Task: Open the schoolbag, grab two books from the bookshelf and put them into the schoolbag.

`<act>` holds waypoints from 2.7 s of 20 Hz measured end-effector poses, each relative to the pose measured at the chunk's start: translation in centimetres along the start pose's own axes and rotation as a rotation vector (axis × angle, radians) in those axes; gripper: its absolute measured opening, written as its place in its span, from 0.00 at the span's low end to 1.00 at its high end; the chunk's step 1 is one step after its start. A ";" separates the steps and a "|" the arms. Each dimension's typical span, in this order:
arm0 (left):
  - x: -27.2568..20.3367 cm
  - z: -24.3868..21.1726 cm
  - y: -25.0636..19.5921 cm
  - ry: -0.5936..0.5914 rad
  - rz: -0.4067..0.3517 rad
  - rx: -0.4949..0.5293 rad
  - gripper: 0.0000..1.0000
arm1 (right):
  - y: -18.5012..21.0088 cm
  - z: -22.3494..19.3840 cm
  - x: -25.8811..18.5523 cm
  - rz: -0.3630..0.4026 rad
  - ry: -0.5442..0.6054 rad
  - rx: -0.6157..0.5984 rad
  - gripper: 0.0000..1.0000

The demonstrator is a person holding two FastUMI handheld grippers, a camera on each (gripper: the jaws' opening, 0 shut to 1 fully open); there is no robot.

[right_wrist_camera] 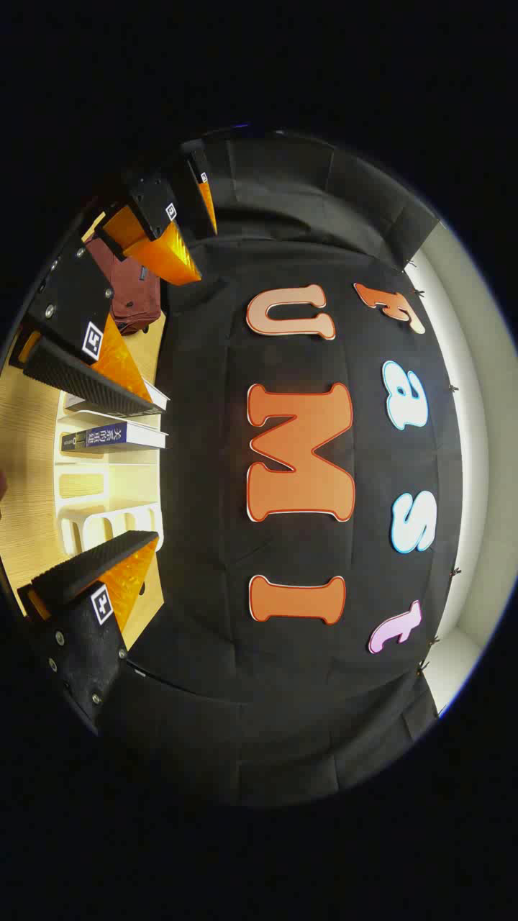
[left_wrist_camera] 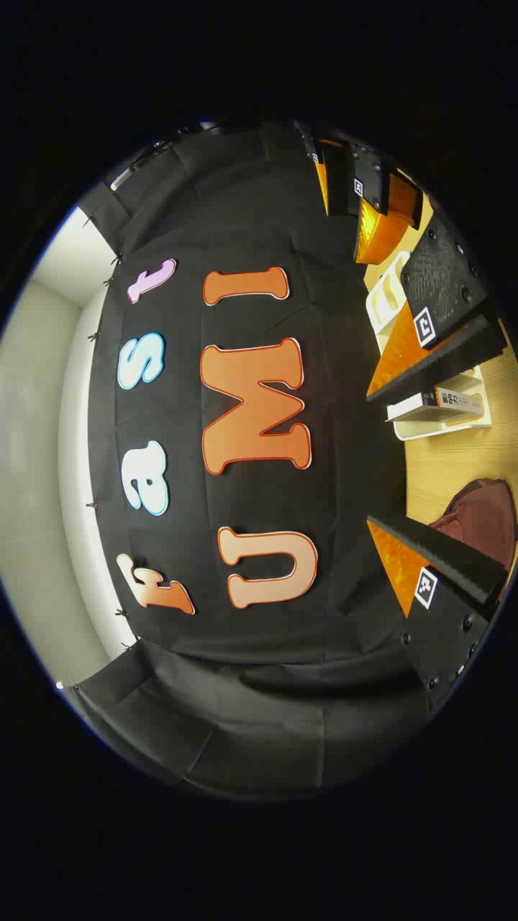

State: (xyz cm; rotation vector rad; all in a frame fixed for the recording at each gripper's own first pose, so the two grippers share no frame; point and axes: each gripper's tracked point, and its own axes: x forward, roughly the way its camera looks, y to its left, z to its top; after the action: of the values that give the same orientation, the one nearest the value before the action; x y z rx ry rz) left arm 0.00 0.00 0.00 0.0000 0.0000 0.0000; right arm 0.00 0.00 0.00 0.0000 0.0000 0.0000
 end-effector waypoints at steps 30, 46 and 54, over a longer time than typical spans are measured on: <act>0.2 -0.1 -0.2 -0.004 -0.012 -0.010 0.95 | 0.3 -0.1 1.0 0.007 0.002 -0.010 0.97; 0.7 -0.7 0.7 0.014 0.002 -0.010 0.95 | 0.5 -0.5 1.8 0.013 0.010 -0.021 0.97; 0.1 -3.1 4.0 0.037 0.057 0.153 0.99 | 0.7 -1.4 2.0 0.011 0.028 -0.016 0.97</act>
State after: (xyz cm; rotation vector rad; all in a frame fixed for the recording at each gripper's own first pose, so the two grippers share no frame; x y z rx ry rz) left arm 0.12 4.05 -3.10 0.1526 0.0372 0.0575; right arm 2.02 0.70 -1.42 -0.0164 0.0281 0.0108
